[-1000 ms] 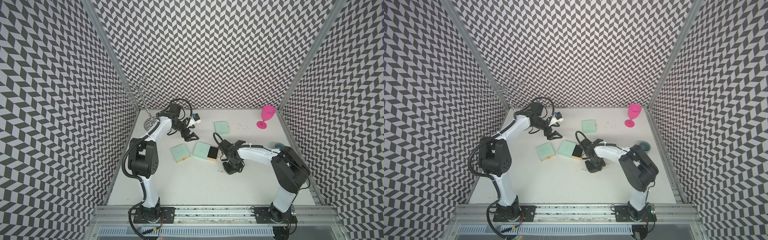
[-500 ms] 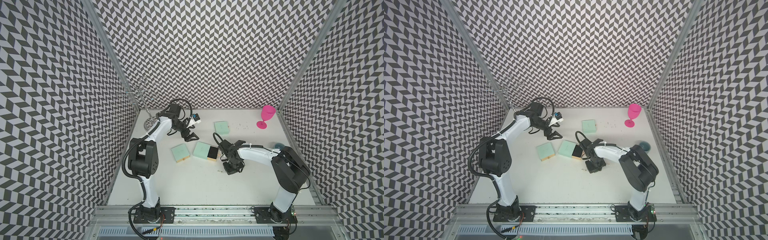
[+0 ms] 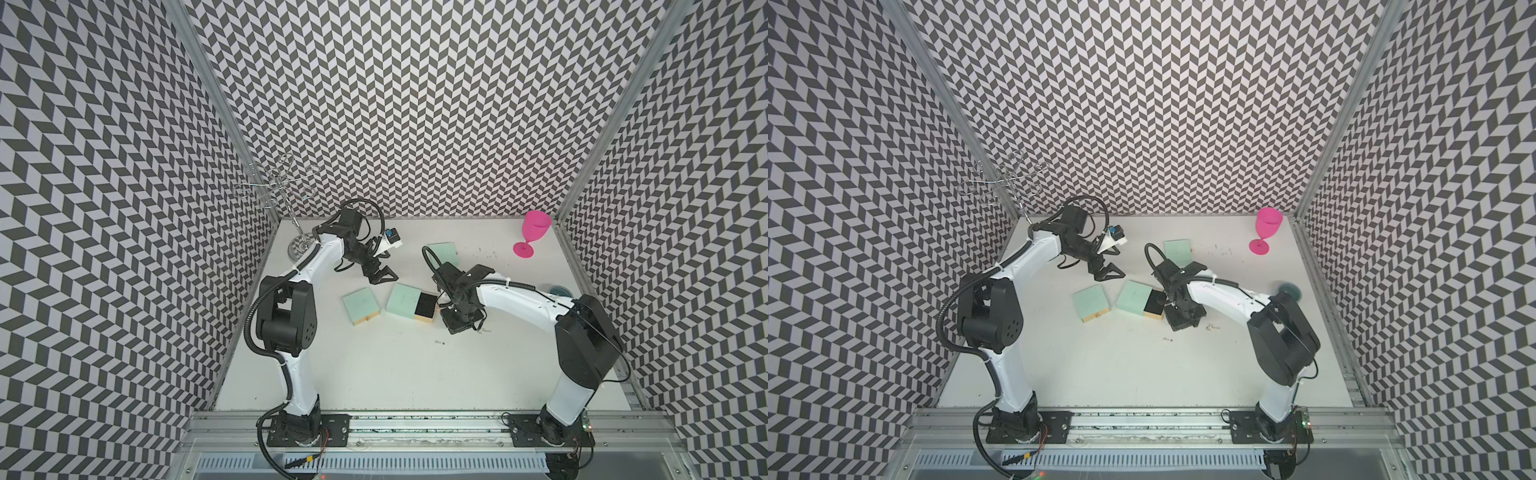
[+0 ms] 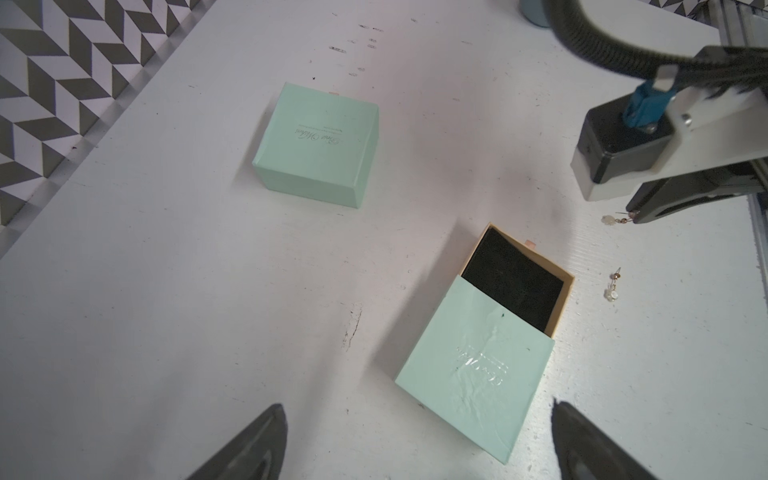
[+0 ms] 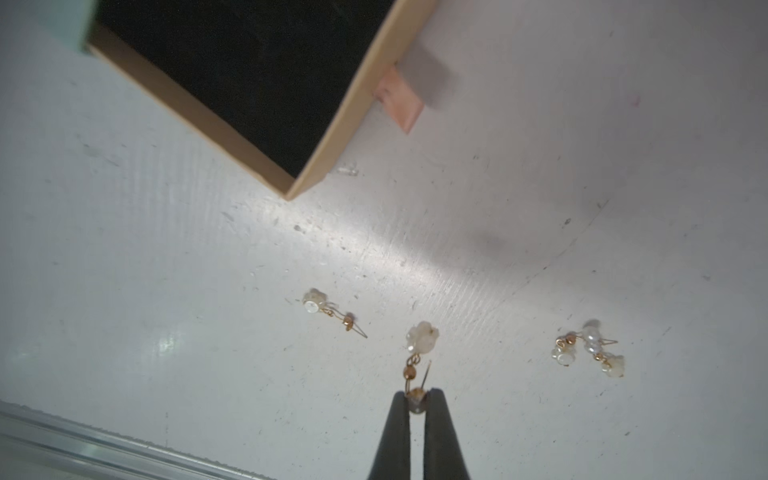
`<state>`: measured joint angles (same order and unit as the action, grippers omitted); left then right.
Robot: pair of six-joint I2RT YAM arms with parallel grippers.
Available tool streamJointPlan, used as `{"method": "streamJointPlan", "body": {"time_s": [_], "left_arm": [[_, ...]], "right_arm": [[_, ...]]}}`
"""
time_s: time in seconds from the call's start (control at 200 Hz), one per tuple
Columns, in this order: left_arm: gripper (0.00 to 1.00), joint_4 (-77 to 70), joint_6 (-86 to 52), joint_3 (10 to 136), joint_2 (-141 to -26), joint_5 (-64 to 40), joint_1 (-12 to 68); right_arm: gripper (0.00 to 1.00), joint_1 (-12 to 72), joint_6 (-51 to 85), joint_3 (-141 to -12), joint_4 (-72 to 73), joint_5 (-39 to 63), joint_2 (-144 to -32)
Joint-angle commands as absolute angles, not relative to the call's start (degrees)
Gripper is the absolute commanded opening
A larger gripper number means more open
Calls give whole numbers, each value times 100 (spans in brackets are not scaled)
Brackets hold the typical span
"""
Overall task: Place the earrings into the drawer-style jewelry box
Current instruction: Pick up the earring from the center of the board, then insert the earring into the inner lining.
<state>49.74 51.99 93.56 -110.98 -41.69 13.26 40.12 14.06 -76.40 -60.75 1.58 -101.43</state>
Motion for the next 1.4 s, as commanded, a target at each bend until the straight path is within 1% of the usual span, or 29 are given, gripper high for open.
{"method": "streamJointPlan", "body": {"time_s": [0.0,0.325,0.616,0.961,1.222,1.392], "left_arm": [[100,4947,5326,9291,-10820,-4241,1393],[100,4843,5335,9208,-10805,-4199,1474],[100,4752,5310,9259,-10857,-4155,1451],[100,4666,5242,9202,-10898,-4136,1389],[100,4688,5264,9229,-10945,-4143,1258],[100,4725,5291,9240,-10988,-4164,1197]], "right_arm": [[4,4026,1237,-8080,-6445,72,-10232],[4,4025,872,-9274,-6659,245,-10972],[4,4013,696,-9774,-6400,578,-11615],[4,3772,363,-10953,-6670,688,-12615],[4,3658,264,-10885,-6671,607,-12792],[4,3648,266,-10927,-6662,798,-12841]]}}
